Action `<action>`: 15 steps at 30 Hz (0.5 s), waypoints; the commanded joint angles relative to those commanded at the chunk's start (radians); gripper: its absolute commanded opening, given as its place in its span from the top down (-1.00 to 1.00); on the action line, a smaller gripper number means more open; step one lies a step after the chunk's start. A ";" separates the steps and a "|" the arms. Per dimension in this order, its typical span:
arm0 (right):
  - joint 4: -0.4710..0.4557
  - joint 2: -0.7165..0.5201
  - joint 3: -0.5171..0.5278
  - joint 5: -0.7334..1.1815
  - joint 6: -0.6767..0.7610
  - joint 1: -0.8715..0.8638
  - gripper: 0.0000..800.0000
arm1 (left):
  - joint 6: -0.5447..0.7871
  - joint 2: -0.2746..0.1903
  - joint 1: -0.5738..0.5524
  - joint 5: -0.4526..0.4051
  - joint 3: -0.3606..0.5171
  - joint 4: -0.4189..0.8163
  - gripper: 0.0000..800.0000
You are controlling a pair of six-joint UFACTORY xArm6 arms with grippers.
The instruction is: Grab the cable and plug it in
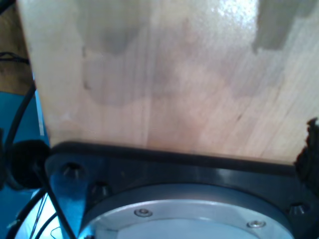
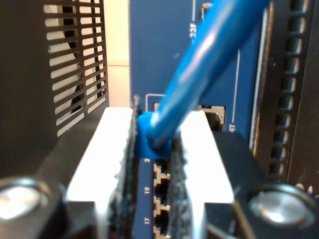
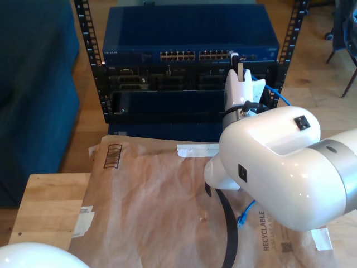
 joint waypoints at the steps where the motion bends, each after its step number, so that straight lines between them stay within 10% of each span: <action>1: 0.000 0.000 -0.002 0.000 0.000 0.000 1.00 | 0.000 0.000 0.000 0.000 0.000 0.000 -1.00; 15: -0.003 0.005 -0.009 0.002 0.000 -0.005 1.00 | 0.000 0.000 0.000 0.000 0.000 0.000 -1.00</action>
